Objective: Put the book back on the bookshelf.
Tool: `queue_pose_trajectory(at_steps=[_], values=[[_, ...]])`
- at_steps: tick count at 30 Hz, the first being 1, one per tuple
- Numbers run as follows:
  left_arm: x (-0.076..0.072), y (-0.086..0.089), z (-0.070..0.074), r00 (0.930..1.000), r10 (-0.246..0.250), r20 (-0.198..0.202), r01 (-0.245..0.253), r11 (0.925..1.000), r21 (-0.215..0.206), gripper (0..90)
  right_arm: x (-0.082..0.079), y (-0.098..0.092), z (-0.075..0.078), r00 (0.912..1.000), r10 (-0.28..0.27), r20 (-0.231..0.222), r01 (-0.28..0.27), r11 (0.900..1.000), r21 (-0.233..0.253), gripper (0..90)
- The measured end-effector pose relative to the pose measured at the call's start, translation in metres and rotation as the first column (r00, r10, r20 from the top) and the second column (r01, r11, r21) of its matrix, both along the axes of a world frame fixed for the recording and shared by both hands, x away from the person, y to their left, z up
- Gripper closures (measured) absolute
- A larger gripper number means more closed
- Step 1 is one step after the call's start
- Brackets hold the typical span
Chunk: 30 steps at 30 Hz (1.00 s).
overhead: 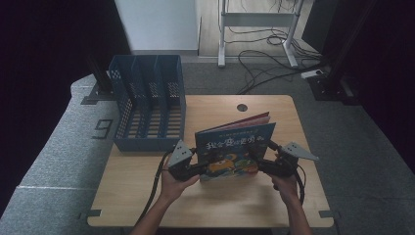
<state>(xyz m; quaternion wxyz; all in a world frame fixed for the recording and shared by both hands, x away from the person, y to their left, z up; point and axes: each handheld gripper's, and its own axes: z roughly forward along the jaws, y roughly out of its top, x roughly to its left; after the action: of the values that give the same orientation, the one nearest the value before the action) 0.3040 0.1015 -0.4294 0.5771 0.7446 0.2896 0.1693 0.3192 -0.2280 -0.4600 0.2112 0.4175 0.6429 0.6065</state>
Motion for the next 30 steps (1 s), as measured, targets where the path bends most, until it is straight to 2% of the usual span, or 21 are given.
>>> queue_pose_trajectory(at_steps=[3,7,10,17,19,24,26,30], values=[[0.001,-0.001,0.0,1.0,-0.006,0.0,0.006,1.0,-0.003,49.1,0.002,0.001,-0.001,1.0,0.003,0.0,-0.003,1.0,0.008,13.8],[0.001,-0.004,0.0,0.9999,-0.01,0.002,0.01,0.9999,-0.006,48.0,0.004,0.006,-0.002,0.999,0.046,0.001,-0.046,0.999,0.006,18.5],[0.002,-0.004,0.0,1.0,-0.009,0.001,0.009,0.9999,-0.007,47.7,0.004,0.009,-0.001,0.9996,0.026,0.011,-0.026,0.999,-0.026,20.9],[0.004,-0.004,0.004,1.0,0.001,-0.009,-0.001,0.9999,-0.013,49.1,0.005,0.011,-0.002,0.9997,0.022,0.014,-0.021,0.999,-0.027,25.9],[0.004,-0.003,0.007,0.9998,0.002,-0.022,-0.002,0.9998,-0.02,50.3,0.006,0.014,-0.002,0.9993,0.031,0.02,-0.03,0.999,-0.035,26.5],[0.004,0.003,0.013,0.9997,-0.008,-0.024,0.007,0.999,-0.044,55.0,0.009,0.022,-0.002,0.9973,0.067,0.031,-0.066,0.997,-0.046,26.5],[0.004,0.004,0.013,0.9997,-0.011,-0.022,0.01,0.999,-0.044,58.7,0.009,0.022,-0.002,0.9967,0.076,0.029,-0.075,0.996,-0.044,26.6],[0.004,0.003,0.013,0.9995,-0.021,-0.022,0.02,0.9989,-0.042,59.5,0.008,0.022,-0.003,0.9959,0.084,0.034,-0.082,0.996,-0.045,26.9]])
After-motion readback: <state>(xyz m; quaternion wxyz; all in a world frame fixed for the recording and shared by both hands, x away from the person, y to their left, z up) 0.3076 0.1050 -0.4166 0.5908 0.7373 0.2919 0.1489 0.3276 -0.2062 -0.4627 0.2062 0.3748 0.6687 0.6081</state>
